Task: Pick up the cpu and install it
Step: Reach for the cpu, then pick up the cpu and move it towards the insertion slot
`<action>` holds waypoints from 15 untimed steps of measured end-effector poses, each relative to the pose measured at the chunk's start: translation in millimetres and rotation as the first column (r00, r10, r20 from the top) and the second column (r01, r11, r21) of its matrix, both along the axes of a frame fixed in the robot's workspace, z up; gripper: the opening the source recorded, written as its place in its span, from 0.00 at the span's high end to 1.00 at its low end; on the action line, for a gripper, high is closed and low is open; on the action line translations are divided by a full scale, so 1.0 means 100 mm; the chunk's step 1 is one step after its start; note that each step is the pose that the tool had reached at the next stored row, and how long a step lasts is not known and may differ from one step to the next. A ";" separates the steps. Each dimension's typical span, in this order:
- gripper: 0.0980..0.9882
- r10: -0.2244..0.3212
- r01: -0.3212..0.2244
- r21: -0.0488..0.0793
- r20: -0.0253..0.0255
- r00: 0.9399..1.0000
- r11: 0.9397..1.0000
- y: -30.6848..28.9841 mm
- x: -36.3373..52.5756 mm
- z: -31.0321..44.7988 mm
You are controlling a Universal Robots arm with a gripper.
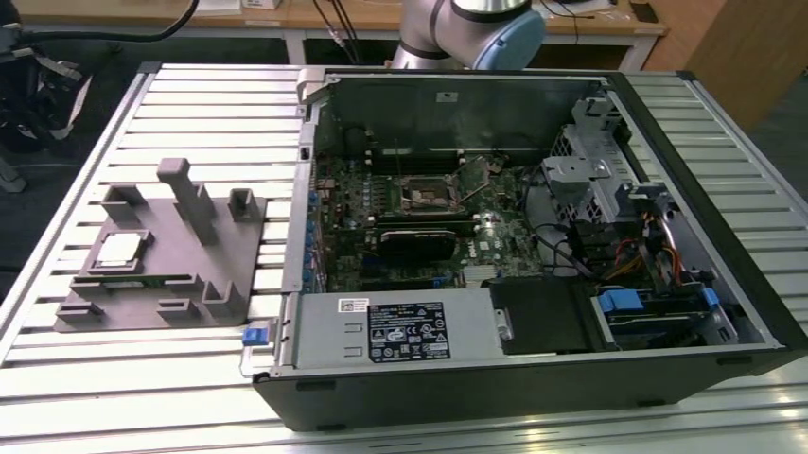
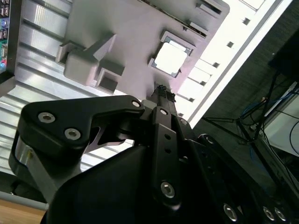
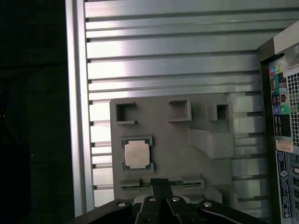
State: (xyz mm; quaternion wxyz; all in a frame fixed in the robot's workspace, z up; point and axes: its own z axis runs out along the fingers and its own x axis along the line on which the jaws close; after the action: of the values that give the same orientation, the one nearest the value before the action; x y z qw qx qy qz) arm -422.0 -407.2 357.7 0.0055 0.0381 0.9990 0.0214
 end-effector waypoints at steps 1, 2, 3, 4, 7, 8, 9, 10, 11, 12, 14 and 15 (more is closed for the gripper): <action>0.99 0.000 0.000 0.000 0.000 1.000 1.000 0.000 -0.027 -0.001; 0.99 0.000 0.000 0.000 0.000 1.000 1.000 0.000 -0.054 -0.002; 0.99 0.000 0.000 0.000 0.000 1.000 1.000 0.000 -0.077 -0.004; 0.99 0.000 0.000 0.000 0.000 1.000 1.000 0.000 -0.098 -0.005; 0.99 0.000 0.000 0.000 0.000 1.000 1.000 0.000 -0.162 -0.007; 0.99 0.000 0.000 0.000 0.000 1.000 1.000 0.000 -0.181 -0.009; 0.99 0.000 0.000 0.000 0.000 1.000 1.000 0.000 -0.200 -0.010; 0.99 0.000 0.000 0.000 0.000 1.000 1.000 0.000 -0.217 -0.012; 0.99 0.000 0.000 0.000 0.000 1.000 1.000 0.000 -0.234 -0.013; 0.99 0.000 0.000 0.000 0.000 1.000 1.000 0.001 -0.249 -0.013; 0.99 0.000 0.000 0.000 0.000 1.000 1.000 0.001 -0.273 -0.013; 0.99 0.000 0.000 0.000 0.000 1.000 1.000 0.001 -0.282 -0.014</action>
State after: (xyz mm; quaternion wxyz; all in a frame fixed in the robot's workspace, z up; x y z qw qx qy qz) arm -450.2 -407.1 356.3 0.0055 0.0380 0.9990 0.0214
